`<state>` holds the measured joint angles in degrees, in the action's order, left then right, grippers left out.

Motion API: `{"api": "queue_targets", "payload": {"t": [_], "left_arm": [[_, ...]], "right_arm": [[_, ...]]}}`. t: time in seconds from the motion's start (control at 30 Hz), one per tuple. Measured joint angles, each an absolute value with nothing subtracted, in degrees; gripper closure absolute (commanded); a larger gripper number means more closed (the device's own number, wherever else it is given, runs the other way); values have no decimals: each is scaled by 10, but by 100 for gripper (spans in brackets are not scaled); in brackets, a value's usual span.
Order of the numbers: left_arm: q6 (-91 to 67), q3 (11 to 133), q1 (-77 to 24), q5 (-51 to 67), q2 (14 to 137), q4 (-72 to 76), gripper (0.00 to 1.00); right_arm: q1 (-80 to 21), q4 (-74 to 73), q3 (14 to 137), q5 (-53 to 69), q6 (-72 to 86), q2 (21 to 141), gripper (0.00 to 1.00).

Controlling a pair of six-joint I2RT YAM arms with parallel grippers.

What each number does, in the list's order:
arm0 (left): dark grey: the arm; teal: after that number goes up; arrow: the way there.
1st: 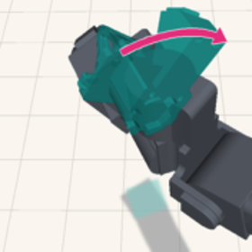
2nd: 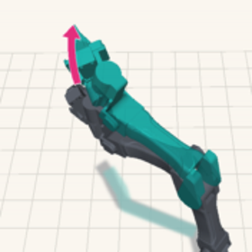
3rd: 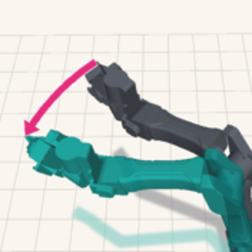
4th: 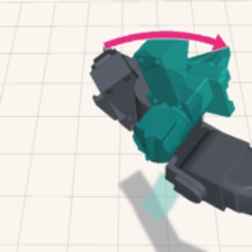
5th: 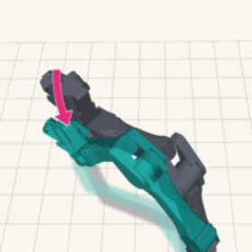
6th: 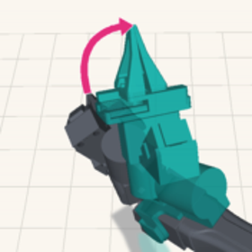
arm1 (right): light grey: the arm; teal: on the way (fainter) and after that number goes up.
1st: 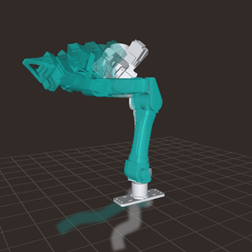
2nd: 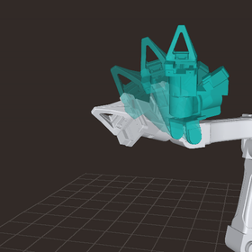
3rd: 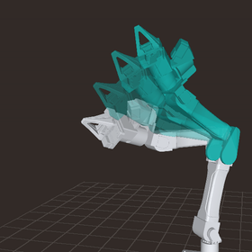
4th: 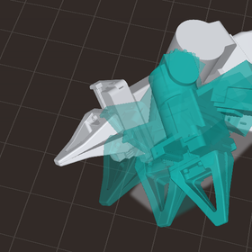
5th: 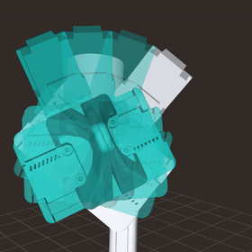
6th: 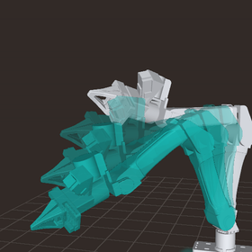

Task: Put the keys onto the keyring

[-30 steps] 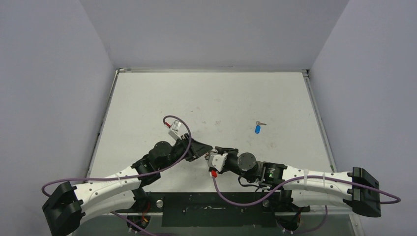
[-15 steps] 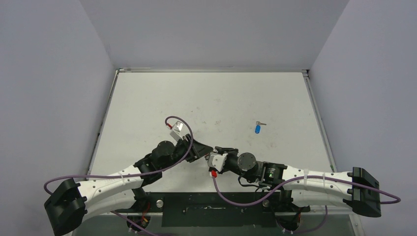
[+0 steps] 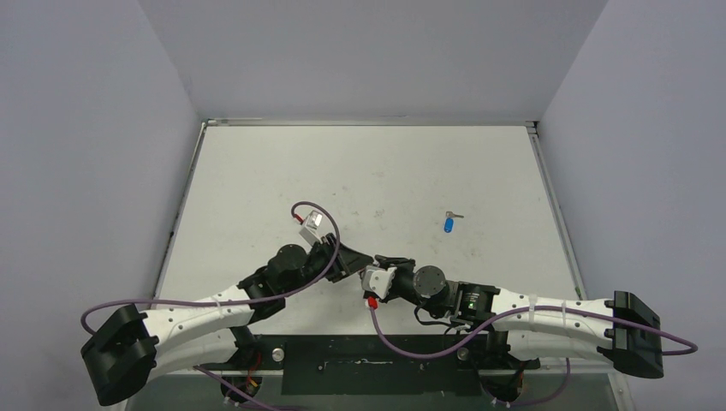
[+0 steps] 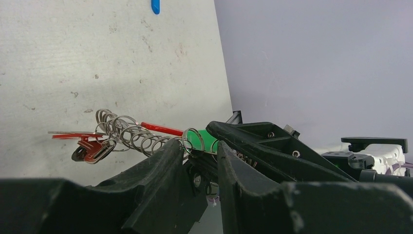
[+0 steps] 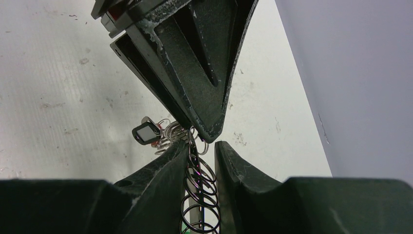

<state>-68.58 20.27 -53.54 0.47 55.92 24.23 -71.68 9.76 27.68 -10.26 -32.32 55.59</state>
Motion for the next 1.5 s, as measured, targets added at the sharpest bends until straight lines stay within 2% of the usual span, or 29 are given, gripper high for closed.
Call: {"api": "queue_targets", "payload": {"t": [0.67,0.9,1.03,1.2,1.3,1.5], "left_arm": [[-684,201,-535,8,574,296,79],[-678,201,-535,7,582,294,89],[-668,201,-535,7,582,293,100],[-647,201,-535,3,580,288,100],[-626,201,-536,3,572,283,100],[-584,198,-540,-3,549,271,100]], "right_arm": [[-717,97,277,-103,-323,556,100],[-717,96,277,-103,-323,556,100],[-717,96,277,-103,-323,556,100],[-717,96,277,-103,-321,556,99],[-717,97,277,-102,-316,556,91],[-717,102,277,-102,-299,554,61]]}}
